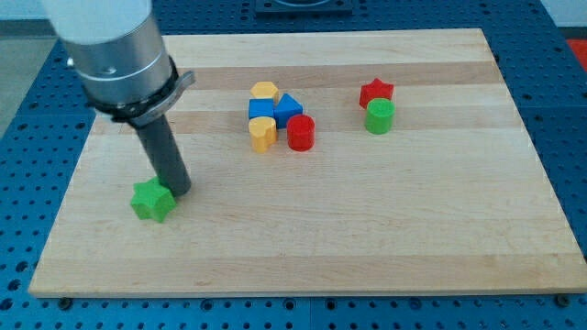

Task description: Push the red circle slightly left down

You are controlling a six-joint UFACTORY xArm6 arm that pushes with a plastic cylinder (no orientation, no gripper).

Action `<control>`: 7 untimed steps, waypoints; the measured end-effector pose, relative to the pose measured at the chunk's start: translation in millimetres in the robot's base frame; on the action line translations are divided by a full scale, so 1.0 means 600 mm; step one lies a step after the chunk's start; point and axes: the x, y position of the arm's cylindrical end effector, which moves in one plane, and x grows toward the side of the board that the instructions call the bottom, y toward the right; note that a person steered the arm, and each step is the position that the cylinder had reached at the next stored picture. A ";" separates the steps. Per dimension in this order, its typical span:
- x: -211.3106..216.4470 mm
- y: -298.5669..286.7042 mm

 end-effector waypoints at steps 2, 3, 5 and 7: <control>0.057 -0.029; 0.053 -0.022; -0.013 0.122; -0.044 0.310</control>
